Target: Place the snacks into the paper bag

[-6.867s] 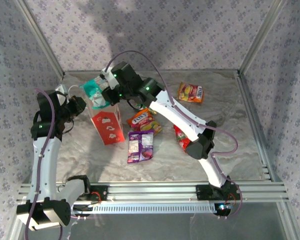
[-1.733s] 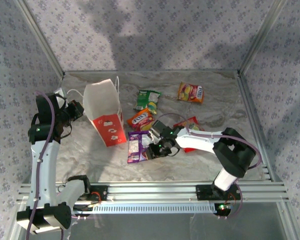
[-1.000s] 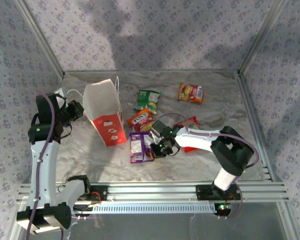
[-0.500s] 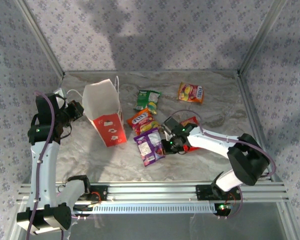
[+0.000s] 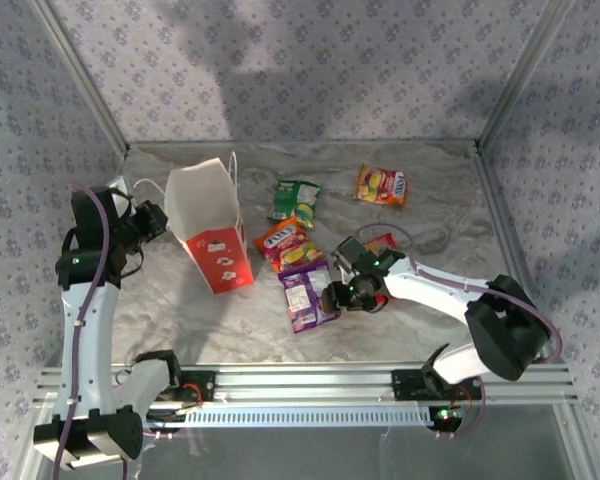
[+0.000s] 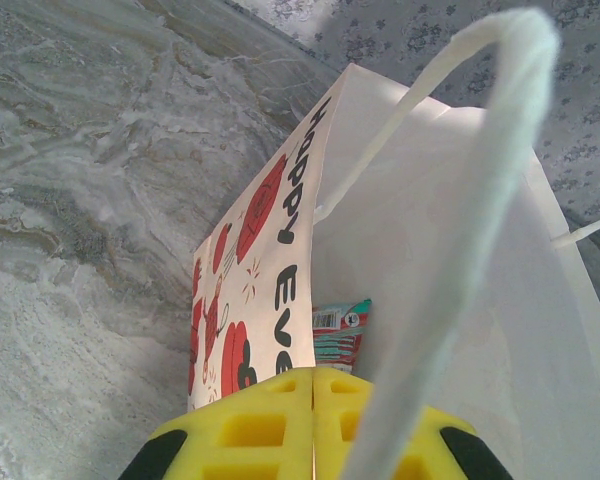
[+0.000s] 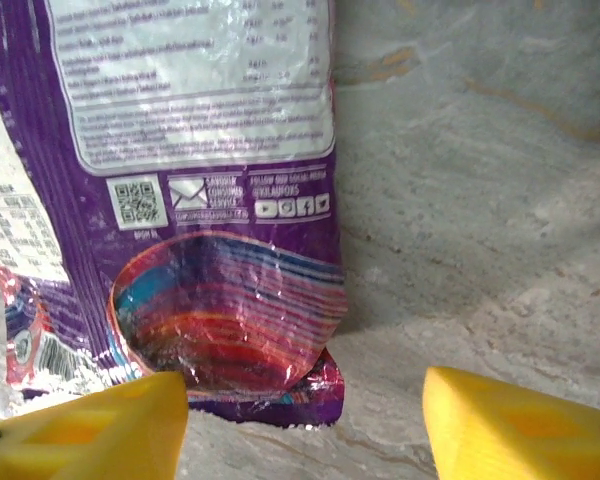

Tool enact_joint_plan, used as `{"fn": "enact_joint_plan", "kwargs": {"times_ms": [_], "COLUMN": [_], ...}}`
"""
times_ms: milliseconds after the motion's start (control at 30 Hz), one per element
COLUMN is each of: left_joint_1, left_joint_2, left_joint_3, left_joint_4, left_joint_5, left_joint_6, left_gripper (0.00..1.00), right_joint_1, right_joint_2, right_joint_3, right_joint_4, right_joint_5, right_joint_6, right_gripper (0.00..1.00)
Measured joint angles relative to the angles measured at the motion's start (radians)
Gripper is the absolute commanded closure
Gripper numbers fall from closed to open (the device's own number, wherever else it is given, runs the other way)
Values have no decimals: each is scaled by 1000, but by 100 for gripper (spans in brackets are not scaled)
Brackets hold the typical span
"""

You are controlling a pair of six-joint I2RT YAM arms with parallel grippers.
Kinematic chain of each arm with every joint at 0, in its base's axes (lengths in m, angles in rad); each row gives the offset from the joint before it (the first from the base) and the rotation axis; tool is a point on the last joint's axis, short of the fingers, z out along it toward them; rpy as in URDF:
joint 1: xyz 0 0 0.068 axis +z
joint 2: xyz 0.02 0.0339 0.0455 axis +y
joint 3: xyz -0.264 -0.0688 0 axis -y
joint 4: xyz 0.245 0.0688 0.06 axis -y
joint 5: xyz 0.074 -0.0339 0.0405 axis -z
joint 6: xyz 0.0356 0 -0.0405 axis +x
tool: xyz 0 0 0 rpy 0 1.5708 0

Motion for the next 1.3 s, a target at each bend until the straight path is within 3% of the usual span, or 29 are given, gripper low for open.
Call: {"fn": "enact_joint_plan", "kwargs": {"times_ms": [333, 833, 1300], "left_joint_1": [0, 0, 0], "left_joint_2": [0, 0, 0], "left_joint_3": [0, 0, 0], "left_joint_4": [0, 0, 0], "left_joint_5": [0, 0, 0], "left_joint_6": [0, -2, -1], "left_gripper": [94, 93, 93], "right_joint_1": [0, 14, 78], "right_joint_2": [-3, 83, 190], "right_joint_3": [13, -19, 107], "right_joint_4": [43, 215, 134], "right_joint_5": [-14, -88, -54], "right_joint_6": [-54, -53, -67], "right_gripper": [4, 4, 9]}}
